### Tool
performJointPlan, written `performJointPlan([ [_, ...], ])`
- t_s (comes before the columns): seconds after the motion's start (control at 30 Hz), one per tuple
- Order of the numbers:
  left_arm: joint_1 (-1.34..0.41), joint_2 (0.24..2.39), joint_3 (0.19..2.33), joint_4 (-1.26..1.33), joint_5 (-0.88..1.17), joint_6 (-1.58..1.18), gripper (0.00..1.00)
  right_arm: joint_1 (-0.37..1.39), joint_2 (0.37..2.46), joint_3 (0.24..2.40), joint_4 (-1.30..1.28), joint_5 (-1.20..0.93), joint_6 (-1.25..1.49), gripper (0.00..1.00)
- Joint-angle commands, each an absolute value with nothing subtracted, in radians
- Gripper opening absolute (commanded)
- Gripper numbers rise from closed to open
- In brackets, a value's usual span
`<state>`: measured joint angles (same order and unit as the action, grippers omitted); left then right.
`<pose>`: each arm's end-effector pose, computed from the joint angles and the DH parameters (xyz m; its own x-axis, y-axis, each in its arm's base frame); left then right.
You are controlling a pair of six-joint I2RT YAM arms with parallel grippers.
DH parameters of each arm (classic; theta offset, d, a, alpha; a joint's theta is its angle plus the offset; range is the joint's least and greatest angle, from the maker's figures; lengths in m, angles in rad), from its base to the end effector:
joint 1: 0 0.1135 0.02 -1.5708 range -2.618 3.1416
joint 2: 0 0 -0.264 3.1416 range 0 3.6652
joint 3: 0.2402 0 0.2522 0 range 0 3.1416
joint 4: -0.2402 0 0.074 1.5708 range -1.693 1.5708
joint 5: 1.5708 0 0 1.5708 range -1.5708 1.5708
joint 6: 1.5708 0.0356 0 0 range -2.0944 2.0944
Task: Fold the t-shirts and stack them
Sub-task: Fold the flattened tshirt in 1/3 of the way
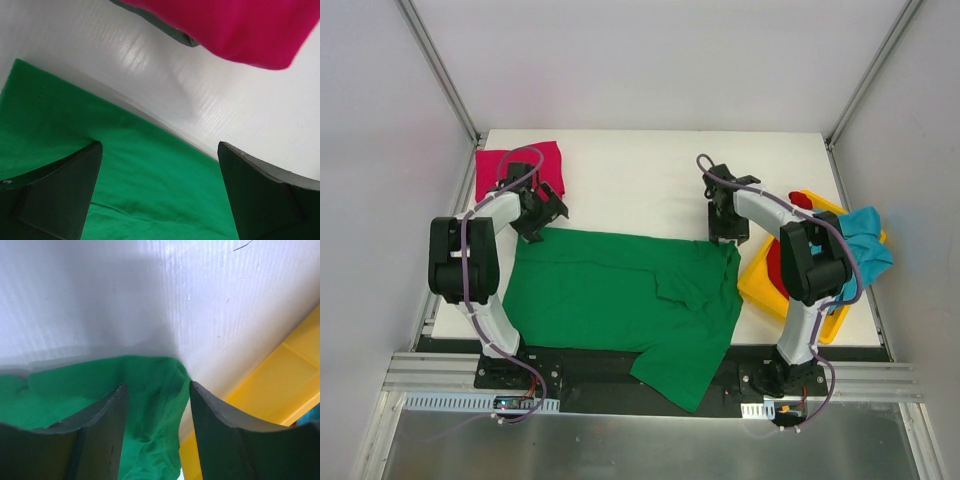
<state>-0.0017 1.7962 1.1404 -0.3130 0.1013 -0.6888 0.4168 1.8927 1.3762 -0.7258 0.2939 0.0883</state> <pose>0.3717 -0.0042 0.1788 -0.6738 -0.6312 -0.3842 -0.4783 0.7689 -0.4243 0.3526 0.1448 0.1928 -0.8888 -0.3012 -0.3455 -0.2245 0.9433 -0.2447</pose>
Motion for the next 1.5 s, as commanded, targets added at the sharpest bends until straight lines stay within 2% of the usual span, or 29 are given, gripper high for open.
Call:
performJointPlan([
  [0.0, 0.038, 1.821, 1.131, -0.321, 0.081, -0.663, 0.99, 0.382, 1.891, 1.371, -0.681, 0.236, 0.091, 0.49],
  [0.1, 0.051, 1.815, 1.114, -0.321, 0.071, -0.655, 0.99, 0.364, 1.901, 1.348, -0.649, 0.21, 0.1, 0.31],
  [0.27, 0.069, 1.792, 1.098, -0.328, 0.022, -0.634, 0.99, 0.33, 1.924, 1.339, -0.609, 0.192, 0.109, 0.09],
  [0.37, 0.086, 1.787, 1.094, -0.336, 0.008, -0.629, 0.99, 0.316, 1.901, 1.316, -0.569, 0.206, 0.13, 0.01],
  [0.53, 0.118, 1.793, 1.077, -0.351, 0.006, -0.632, 0.99, 0.273, 1.783, 1.217, -0.387, 0.137, 0.103, 0.01],
  [0.7, 0.126, 1.783, 1.072, -0.354, 0.009, -0.614, 0.99, 0.226, 1.769, 1.204, -0.353, 0.101, 0.061, 0.01],
  [0.87, 0.127, 1.787, 1.092, -0.353, 0.051, -0.591, 0.99, 0.212, 1.781, 1.164, -0.209, 0.034, 0.009, 0.01],
  [1.03, 0.127, 1.787, 1.088, -0.353, 0.037, -0.58, 0.99, 0.167, 1.793, 1.152, -0.072, 0.032, 0.026, 0.12],
  [1.1, 0.126, 1.781, 1.085, -0.353, 0.035, -0.577, 0.99, 0.155, 1.787, 1.179, -0.081, 0.014, 0.015, 0.31],
  [1.2, 0.127, 1.766, 1.083, -0.354, 0.04, -0.578, 0.99, 0.155, 1.757, 1.229, -0.152, 0.093, 0.008, 0.58],
  [1.27, 0.127, 1.76, 1.089, -0.354, 0.054, -0.58, 0.99, 0.155, 1.726, 1.259, -0.222, 0.089, -0.018, 0.65],
  [1.37, 0.127, 1.749, 1.118, -0.354, 0.112, -0.584, 0.99, 0.179, 1.671, 1.264, -0.273, -0.024, -0.061, 0.73],
  [1.47, 0.127, 1.729, 1.14, -0.356, 0.137, -0.598, 0.99, 0.248, 1.622, 1.259, -0.351, -0.087, -0.104, 0.87],
])
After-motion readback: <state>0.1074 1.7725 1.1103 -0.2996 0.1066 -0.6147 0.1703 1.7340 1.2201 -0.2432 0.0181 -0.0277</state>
